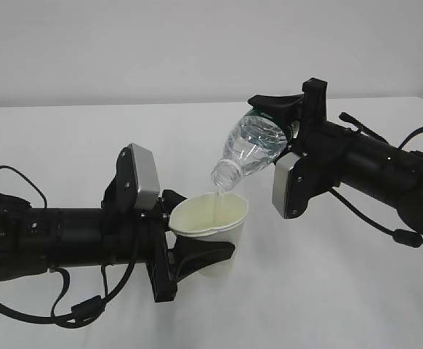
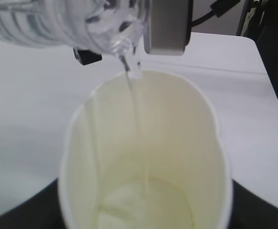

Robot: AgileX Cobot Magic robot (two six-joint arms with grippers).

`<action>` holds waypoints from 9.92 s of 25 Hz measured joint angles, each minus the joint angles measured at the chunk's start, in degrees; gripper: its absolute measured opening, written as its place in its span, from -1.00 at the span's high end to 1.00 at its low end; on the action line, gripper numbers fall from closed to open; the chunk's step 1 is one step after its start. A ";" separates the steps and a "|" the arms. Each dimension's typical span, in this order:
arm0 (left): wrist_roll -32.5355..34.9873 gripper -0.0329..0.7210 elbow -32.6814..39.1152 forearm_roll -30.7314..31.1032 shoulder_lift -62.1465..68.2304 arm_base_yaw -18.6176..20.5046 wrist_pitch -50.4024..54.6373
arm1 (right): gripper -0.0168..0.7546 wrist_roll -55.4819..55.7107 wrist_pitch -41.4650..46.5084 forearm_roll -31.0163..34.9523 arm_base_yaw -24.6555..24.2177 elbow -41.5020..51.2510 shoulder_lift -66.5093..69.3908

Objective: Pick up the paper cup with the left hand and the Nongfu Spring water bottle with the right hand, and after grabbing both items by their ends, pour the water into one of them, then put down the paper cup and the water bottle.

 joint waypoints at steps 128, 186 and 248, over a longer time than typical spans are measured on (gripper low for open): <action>3.44 -0.20 0.00 0.22 0.00 0.00 0.28 | -0.13 -3.70 -0.10 0.00 0.00 0.00 0.00; 3.47 -0.20 0.00 0.22 0.00 0.00 0.33 | -0.13 -4.79 -0.41 0.00 0.00 0.00 0.00; 3.56 -0.20 0.00 0.13 0.00 0.00 0.41 | -0.11 36.38 -0.45 4.97 0.15 0.00 0.00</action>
